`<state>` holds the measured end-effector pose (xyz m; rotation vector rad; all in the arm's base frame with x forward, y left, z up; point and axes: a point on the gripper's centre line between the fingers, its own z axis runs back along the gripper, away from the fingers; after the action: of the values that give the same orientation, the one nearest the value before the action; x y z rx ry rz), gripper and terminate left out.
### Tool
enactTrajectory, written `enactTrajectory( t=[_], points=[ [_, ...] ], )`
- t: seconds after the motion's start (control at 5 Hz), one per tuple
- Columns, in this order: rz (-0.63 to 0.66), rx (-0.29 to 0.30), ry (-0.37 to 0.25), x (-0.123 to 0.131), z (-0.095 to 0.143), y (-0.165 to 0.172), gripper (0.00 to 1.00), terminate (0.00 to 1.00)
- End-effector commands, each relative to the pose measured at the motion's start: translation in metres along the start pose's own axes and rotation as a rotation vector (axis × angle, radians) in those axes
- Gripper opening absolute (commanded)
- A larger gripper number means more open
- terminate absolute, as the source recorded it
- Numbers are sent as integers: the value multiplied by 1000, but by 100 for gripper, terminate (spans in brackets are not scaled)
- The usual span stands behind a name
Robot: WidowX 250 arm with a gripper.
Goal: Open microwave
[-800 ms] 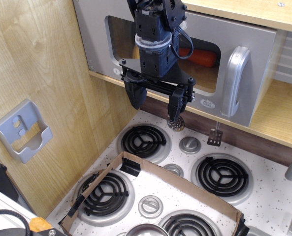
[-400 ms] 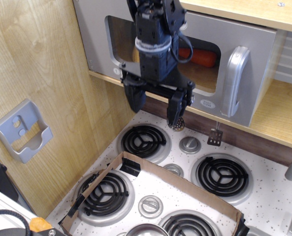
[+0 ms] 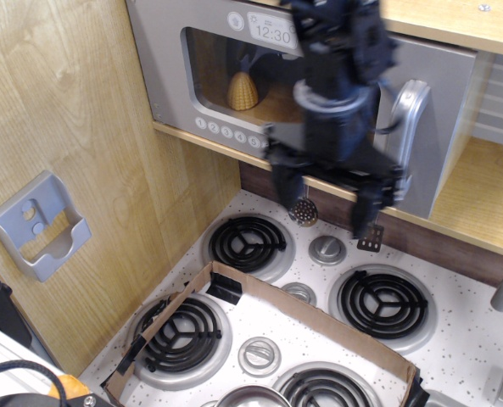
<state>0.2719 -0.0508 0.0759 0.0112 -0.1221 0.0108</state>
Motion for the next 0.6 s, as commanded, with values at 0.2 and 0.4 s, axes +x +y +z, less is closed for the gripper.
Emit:
enactTrajectory(
  t=[0.2,0.4],
  points=[
    [94,30,-68,36,39,-58,100,0],
    [79,36,-70,50,42,-55,100,0]
  ],
)
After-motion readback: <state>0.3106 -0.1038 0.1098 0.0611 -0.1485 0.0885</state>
